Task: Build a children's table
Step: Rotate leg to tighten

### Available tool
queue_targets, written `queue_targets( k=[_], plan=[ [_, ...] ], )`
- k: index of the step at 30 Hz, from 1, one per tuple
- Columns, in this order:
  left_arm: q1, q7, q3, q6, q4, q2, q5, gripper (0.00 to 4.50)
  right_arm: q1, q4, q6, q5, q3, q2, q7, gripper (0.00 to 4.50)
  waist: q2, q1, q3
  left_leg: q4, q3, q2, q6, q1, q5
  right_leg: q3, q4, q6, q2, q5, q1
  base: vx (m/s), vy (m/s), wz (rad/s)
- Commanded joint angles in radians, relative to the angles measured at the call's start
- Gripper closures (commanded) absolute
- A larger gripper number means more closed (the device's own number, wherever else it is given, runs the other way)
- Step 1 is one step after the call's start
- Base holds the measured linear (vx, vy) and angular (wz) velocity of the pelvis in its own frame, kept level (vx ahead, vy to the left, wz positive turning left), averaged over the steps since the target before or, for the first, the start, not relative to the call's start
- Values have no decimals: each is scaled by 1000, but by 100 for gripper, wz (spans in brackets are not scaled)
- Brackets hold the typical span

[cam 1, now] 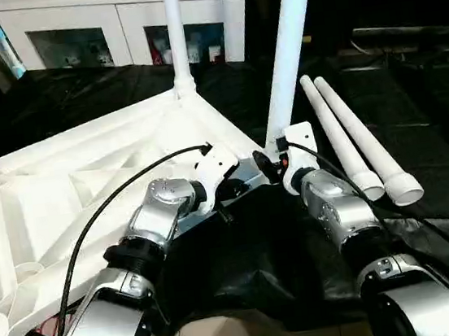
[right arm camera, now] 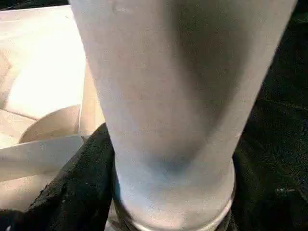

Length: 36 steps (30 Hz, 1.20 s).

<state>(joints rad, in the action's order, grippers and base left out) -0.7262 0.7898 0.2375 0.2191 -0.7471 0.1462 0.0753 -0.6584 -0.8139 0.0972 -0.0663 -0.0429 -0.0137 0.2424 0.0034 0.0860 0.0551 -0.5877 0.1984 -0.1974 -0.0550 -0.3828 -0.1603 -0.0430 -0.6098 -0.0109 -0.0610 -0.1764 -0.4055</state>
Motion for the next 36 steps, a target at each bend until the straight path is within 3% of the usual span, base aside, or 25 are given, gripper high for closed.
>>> queue_targets(
  k=[1, 6, 13, 19, 20, 21, 28, 29, 36],
  plan=[
    [1, 31, 13, -66, 41, -25, -24, 450, 21, 4, 8, 2, 71, 42, 110, 106, -3, -5, -67, 70, -21, -31, 5, 22, -255, 41, 81, -185, -78, -237, 41, 0, 0, 0],
    [30, 93, 22, -66, 76, 4, -32, 450, 29, 24, -5, 2, 83, -5, 198, 60, -6, -7, -66, 71, -20, -33, 15, 21, -249, 40, 80, -187, -79, -241, 44, 0, 0, 0],
    [77, 227, 34, -80, 147, 76, -61, 450, 103, 186, 59, -39, 123, -144, 453, 8, -11, 0, -67, 68, -19, -37, 37, 20, -218, 41, 74, -198, -77, -193, 47, 0, 0, 0],
    [122, 347, 53, -86, 220, 137, -80, 450, 146, 271, 57, -35, 156, -257, 606, 8, -10, 4, -64, 68, -17, -39, 31, 23, -241, 41, 78, -199, -77, -241, 40, 0, 0, 0],
    [127, 370, 57, -83, 230, 148, -84, 450, 153, 290, 68, -45, 159, -278, 644, 8, -6, 3, -62, 69, -17, -38, 26, 23, -254, 42, 82, -194, -77, -259, 39, 0, 0, 0],
    [136, 405, 61, -73, 244, 164, -90, 450, 165, 323, 84, -62, 166, -304, 699, 8, -7, 4, -64, 69, -18, -38, 25, 23, -254, 42, 79, -191, -77, -260, 43, 0, 0, 0],
    [154, 464, 72, -40, 284, 194, -108, 450, 183, 370, 115, -78, 180, -330, 760, 8, -10, 5, -64, 68, -18, -40, 28, 22, -245, 40, 77, -198, -77, -262, 40, 0, 0, 0],
    [158, 469, 73, -35, 293, 199, -109, 450, 186, 374, 116, -79, 183, -331, 766, 35, -13, 4, -65, 67, -17, -39, 28, 22, -242, 40, 77, -199, -76, -257, 39, 0, 0, 0],
    [170, 476, 73, -26, 312, 208, -109, 450, 205, 408, 141, -83, 202, -332, 789, 94, -12, 4, -64, 67, -18, -38, 31, 21, -230, 40, 76, -196, -76, -253, 40, 0, 0, 0]
  ],
)
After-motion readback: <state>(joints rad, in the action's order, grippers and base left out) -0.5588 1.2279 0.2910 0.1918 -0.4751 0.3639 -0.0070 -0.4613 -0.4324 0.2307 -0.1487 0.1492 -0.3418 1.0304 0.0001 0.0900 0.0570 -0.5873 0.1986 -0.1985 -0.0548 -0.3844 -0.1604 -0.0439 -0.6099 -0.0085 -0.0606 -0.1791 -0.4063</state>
